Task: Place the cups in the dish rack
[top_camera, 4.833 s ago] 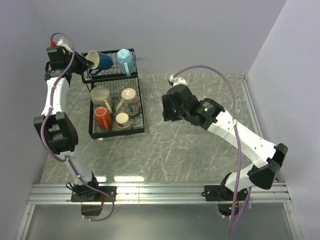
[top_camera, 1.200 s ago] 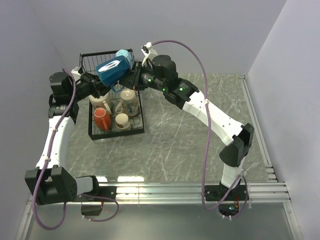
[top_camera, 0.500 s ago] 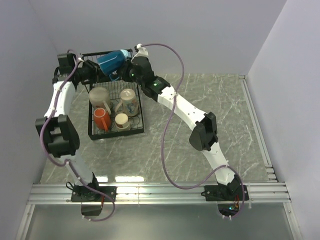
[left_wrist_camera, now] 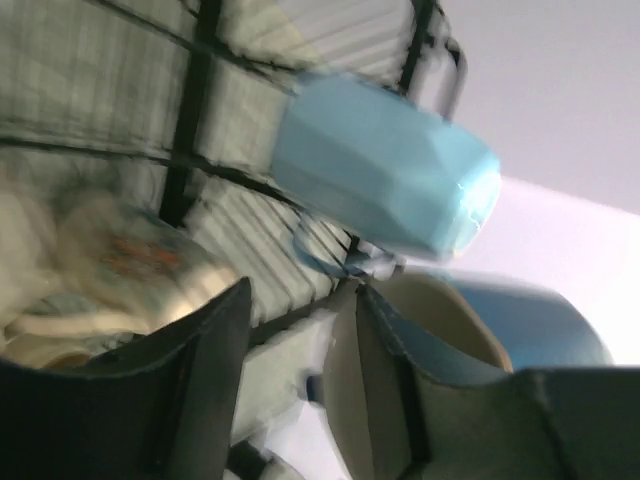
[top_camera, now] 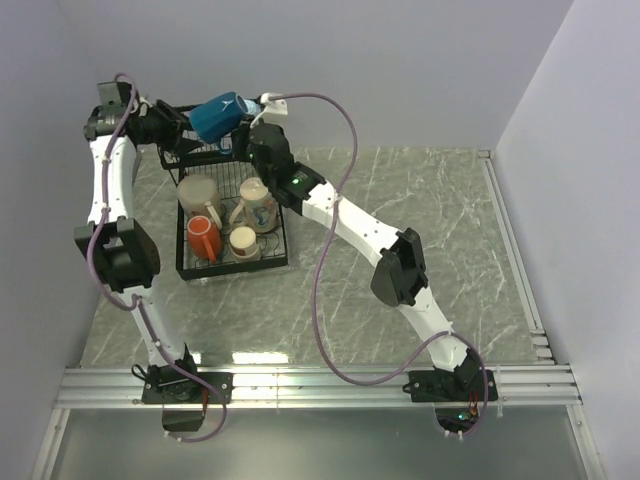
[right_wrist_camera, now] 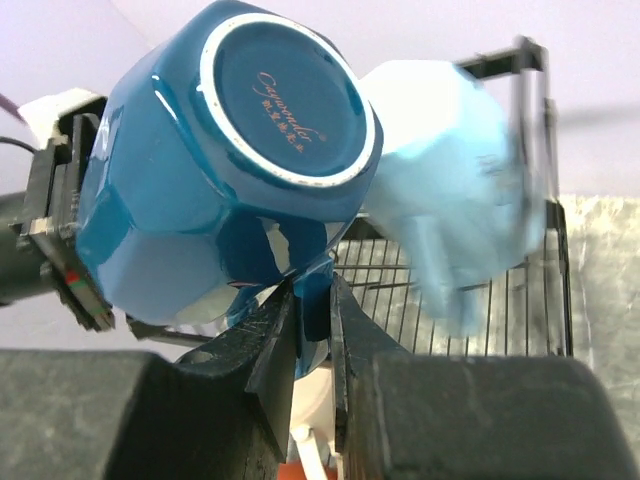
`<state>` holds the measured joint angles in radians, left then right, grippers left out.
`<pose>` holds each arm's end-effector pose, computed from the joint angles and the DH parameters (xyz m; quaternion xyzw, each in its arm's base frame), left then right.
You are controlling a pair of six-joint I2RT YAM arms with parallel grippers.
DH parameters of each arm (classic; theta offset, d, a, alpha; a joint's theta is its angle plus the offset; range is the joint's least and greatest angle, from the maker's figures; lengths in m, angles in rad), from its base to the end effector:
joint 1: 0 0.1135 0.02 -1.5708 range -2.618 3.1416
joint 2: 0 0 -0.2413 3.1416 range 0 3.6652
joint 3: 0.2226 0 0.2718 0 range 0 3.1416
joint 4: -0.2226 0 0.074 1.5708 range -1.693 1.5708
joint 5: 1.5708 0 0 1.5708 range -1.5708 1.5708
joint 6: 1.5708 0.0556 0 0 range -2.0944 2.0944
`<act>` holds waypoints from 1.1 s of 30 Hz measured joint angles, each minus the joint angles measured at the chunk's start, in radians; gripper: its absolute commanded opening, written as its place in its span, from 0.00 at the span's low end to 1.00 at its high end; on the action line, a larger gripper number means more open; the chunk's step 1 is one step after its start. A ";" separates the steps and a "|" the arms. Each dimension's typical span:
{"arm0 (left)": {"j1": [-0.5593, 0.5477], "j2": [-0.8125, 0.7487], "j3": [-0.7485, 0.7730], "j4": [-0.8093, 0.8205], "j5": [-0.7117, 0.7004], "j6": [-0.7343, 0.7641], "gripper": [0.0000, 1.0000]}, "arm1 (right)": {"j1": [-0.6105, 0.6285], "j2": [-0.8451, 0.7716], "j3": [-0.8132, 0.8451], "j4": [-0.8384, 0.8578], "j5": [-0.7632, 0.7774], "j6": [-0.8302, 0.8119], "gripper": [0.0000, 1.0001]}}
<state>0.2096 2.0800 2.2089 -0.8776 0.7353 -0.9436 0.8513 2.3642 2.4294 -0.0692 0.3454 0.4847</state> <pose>0.4745 0.0628 0.3393 -0.3460 0.7954 -0.4413 0.2298 0.3957 0.4230 0.3594 -0.0080 0.7084 0.3350 0.6212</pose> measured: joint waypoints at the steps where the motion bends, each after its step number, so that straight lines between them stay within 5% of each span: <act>1: 0.011 -0.013 -0.005 -0.003 -0.043 0.015 0.54 | 0.012 0.000 0.000 0.012 0.018 -0.019 0.00; 9: 0.075 -0.130 -0.066 -0.007 -0.334 0.091 0.59 | 0.093 0.000 0.064 0.124 0.089 -0.093 0.00; 25: 0.098 -0.400 -0.489 0.100 -0.469 0.079 0.56 | 0.082 0.069 0.095 0.288 0.285 -0.323 0.00; 33: 0.015 -0.447 -0.540 0.129 -0.646 0.115 0.55 | 0.083 0.143 0.095 0.296 0.294 -0.383 0.00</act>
<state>0.2245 1.6325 1.6691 -0.7483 0.0891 -0.8284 0.9344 2.5076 2.5244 0.2264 0.6392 0.1017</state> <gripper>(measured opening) 0.554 0.157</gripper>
